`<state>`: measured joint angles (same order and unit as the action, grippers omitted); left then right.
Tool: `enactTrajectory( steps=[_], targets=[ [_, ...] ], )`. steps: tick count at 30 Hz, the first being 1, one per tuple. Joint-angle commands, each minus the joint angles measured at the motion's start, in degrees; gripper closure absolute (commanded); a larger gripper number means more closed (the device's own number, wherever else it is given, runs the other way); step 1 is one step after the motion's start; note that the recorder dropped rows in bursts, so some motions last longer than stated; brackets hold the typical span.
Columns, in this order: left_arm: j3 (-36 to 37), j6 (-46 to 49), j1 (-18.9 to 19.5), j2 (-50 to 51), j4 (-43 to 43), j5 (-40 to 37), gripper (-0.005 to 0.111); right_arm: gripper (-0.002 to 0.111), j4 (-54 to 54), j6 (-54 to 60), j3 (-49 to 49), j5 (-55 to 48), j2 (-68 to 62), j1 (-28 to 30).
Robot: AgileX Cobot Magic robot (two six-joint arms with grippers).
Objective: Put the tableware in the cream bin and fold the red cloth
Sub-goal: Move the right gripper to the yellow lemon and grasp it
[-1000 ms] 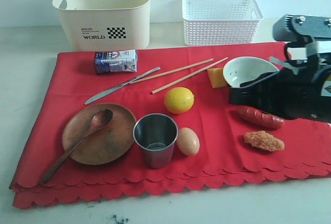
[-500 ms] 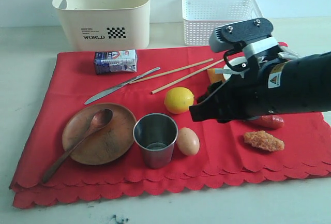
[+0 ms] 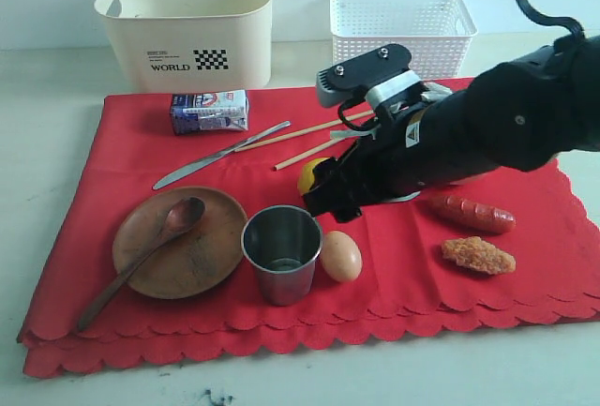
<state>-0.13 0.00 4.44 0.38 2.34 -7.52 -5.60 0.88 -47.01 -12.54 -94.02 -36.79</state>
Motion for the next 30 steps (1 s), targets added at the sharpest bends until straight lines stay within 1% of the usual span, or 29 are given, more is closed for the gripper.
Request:
enactTrajectory(
  steps=[1, 6, 9, 17, 19, 21, 23, 26, 30],
  targets=[
    [0.1, 0.0, 0.1, -0.4, 0.0, 0.2, 0.104, 0.033, 3.2, 0.5, -3.8, 0.3, -3.0, 0.7],
    [0.1, 0.0, 0.1, -0.4, 0.0, 0.2, 0.104, 0.033, 3.2, 0.5, -7.9, -0.9, -7.3, 2.8],
    [0.1, 0.0, 0.1, -0.4, 0.0, 0.2, 0.104, 0.033, 3.2, 0.5, -10.5, -2.7, -10.1, 3.0],
    [0.1, 0.0, 0.1, -0.4, 0.0, 0.2, 0.104, 0.033, 4.9, 0.6, -14.3, -3.0, -17.6, 3.0],
    [0.1, 0.0, 0.1, -0.4, 0.0, 0.2, 0.104, 0.034, 6.3, 0.8, -15.1, -3.0, -19.0, 3.0],
    [0.1, 0.0, 0.1, -0.4, 0.0, 0.2, 0.104, 0.038, 6.9, 1.0, -15.6, -3.0, -20.1, 3.0],
    [0.1, 0.0, 0.1, -0.4, 0.0, 0.2, 0.104, 0.048, 7.4, 1.2, -15.7, -2.7, -20.7, 3.0],
    [0.1, 0.0, 0.1, -0.4, 0.0, 0.2, 0.104, 0.068, 7.7, 1.6, -15.7, -2.4, -20.6, 3.0],
    [0.1, 0.0, 0.1, -0.4, 0.0, 0.2, 0.104, 0.092, 7.7, 1.6, -15.7, -2.6, -19.6, 3.0]
  ],
)
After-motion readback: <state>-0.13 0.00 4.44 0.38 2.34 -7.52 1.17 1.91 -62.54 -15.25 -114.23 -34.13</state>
